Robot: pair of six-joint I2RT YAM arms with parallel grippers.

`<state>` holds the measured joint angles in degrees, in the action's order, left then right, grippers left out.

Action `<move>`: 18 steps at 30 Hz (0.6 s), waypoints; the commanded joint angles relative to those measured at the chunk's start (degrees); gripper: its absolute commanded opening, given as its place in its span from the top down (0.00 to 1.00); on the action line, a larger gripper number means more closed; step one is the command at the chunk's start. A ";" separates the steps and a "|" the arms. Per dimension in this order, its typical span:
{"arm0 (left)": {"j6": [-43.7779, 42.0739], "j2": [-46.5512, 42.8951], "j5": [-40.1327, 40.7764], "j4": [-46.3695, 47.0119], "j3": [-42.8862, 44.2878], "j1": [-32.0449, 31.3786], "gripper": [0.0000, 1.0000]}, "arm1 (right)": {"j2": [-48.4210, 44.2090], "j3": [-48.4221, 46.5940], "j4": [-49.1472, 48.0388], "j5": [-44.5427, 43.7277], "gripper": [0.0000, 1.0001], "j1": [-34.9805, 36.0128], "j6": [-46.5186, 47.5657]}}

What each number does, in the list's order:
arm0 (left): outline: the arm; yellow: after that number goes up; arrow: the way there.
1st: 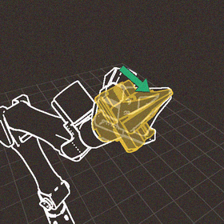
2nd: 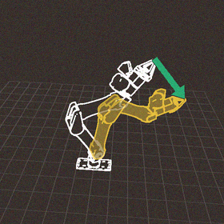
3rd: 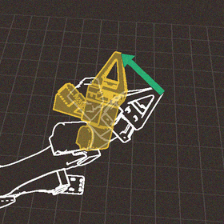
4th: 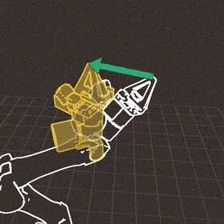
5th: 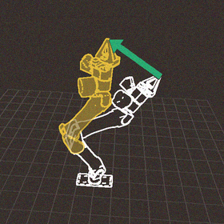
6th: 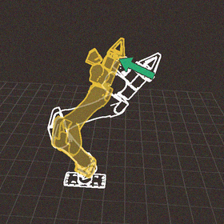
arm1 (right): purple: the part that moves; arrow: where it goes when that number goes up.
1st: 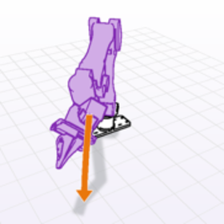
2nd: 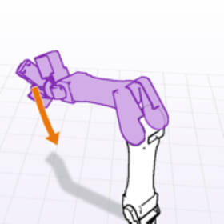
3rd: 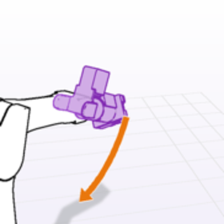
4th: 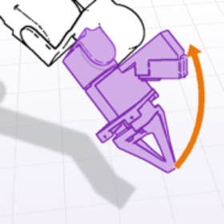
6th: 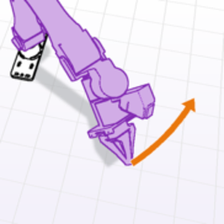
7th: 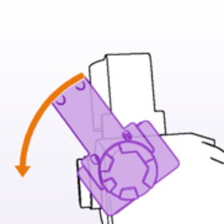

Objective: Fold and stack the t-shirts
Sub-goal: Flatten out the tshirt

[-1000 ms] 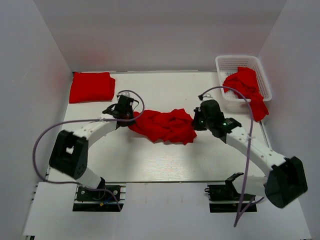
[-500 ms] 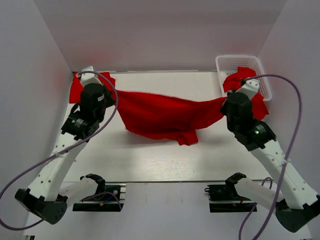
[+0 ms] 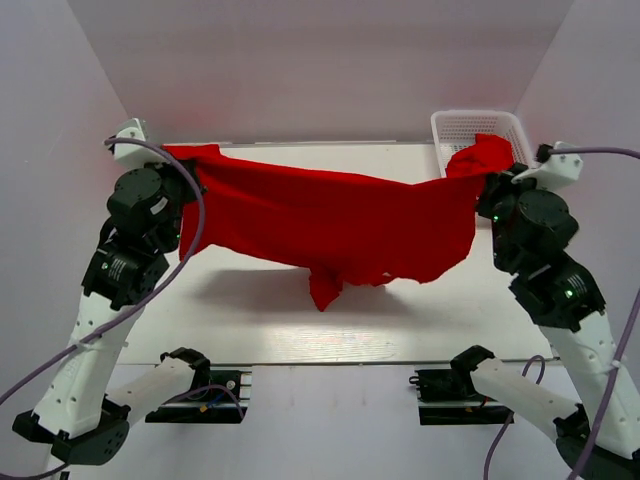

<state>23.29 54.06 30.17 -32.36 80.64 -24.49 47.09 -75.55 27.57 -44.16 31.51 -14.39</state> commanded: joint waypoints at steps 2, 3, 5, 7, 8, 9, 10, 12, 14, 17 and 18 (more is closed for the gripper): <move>-1.67 4.99 -0.11 1.94 1.62 0.23 1.00 | 5.55 -0.04 -3.57 0.31 1.00 -0.22 3.75; -2.54 6.22 0.76 3.52 1.62 0.23 1.00 | 8.51 0.05 -5.06 -0.48 1.00 -0.30 4.54; -4.56 11.73 1.46 5.19 3.37 0.23 1.00 | 12.21 -0.21 -9.01 -1.46 1.00 -0.66 7.26; -6.58 17.10 1.99 6.34 8.90 0.23 1.00 | 16.88 -3.62 -15.34 -1.19 1.00 -1.01 12.08; -8.42 20.26 3.04 6.34 15.10 0.23 1.00 | 20.98 -5.29 -16.75 -1.10 1.00 -1.27 13.41; -9.74 23.60 3.05 6.87 19.07 0.23 1.00 | 23.11 -7.40 -19.02 -1.10 1.00 -1.62 14.03; -10.54 30.94 3.05 4.52 24.16 0.84 1.00 | 29.49 -15.69 -21.14 -1.45 1.00 -2.15 18.91; -15.19 38.80 3.05 1.70 42.80 0.85 1.00 | 32.96 -21.46 -24.47 -3.03 1.00 -2.59 22.45; -16.95 51.80 2.36 -6.29 67.64 1.46 1.00 | 38.41 -34.02 -26.68 -3.04 1.00 -3.29 25.19; -21.96 51.45 1.48 0.57 68.66 1.46 1.00 | 42.89 -50.15 -25.21 1.00 1.00 -3.82 28.53; -22.58 47.58 1.47 4.55 62.59 1.46 1.00 | 43.69 -51.61 -24.50 2.75 1.00 -3.91 28.37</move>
<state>6.50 111.31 31.46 -32.62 145.03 -23.51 93.36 -116.27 10.96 -42.89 28.18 8.36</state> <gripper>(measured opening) 0.009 0.012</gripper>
